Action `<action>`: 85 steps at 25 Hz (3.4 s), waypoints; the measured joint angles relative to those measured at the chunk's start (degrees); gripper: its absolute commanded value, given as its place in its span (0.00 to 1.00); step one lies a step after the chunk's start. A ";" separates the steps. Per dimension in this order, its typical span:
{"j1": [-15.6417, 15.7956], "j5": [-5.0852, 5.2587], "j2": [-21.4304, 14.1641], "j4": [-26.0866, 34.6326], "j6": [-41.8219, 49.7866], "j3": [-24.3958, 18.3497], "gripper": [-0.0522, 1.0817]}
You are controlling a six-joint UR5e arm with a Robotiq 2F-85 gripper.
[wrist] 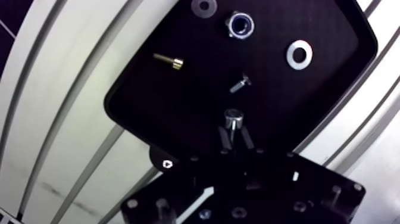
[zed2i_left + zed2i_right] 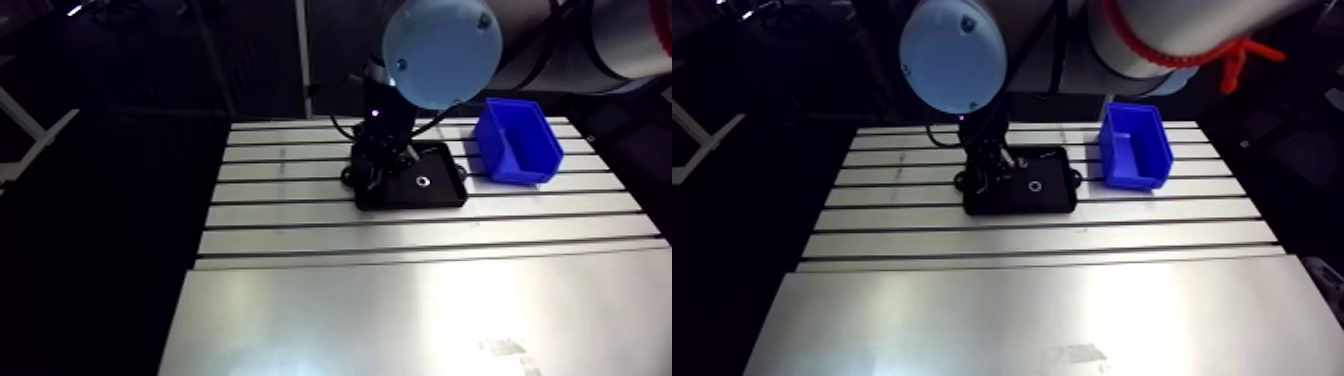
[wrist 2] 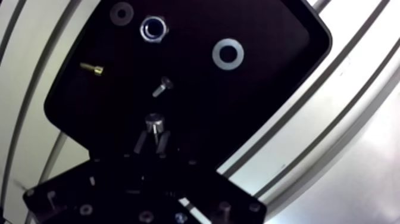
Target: Pick up the M10 bolt from the tray and put it into the blue bin.
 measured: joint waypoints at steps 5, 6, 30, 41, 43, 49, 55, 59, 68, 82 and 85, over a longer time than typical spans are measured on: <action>0.20 0.15 -1.54 0.41 -0.20 -0.60 0.94; 0.22 0.19 -1.96 0.73 -0.50 -0.79 0.93; -2.25 -2.61 -15.13 12.55 -17.11 -6.65 0.92; -7.40 -2.85 -18.69 22.53 -30.82 -12.52 0.95; -8.56 -2.81 -19.05 23.16 -35.08 -13.05 0.95; -10.42 -2.77 -19.31 23.89 -42.99 -14.87 0.95; -11.25 -2.80 -18.42 25.22 -47.43 -16.99 0.95; -11.61 -2.76 -17.21 26.52 -49.02 -18.84 0.95; -13.65 -2.16 -15.13 27.77 -59.26 -21.34 0.95; -15.43 -2.15 -8.96 26.98 -83.70 -24.12 0.97; -16.42 -2.16 -7.25 25.75 -91.49 -24.70 0.97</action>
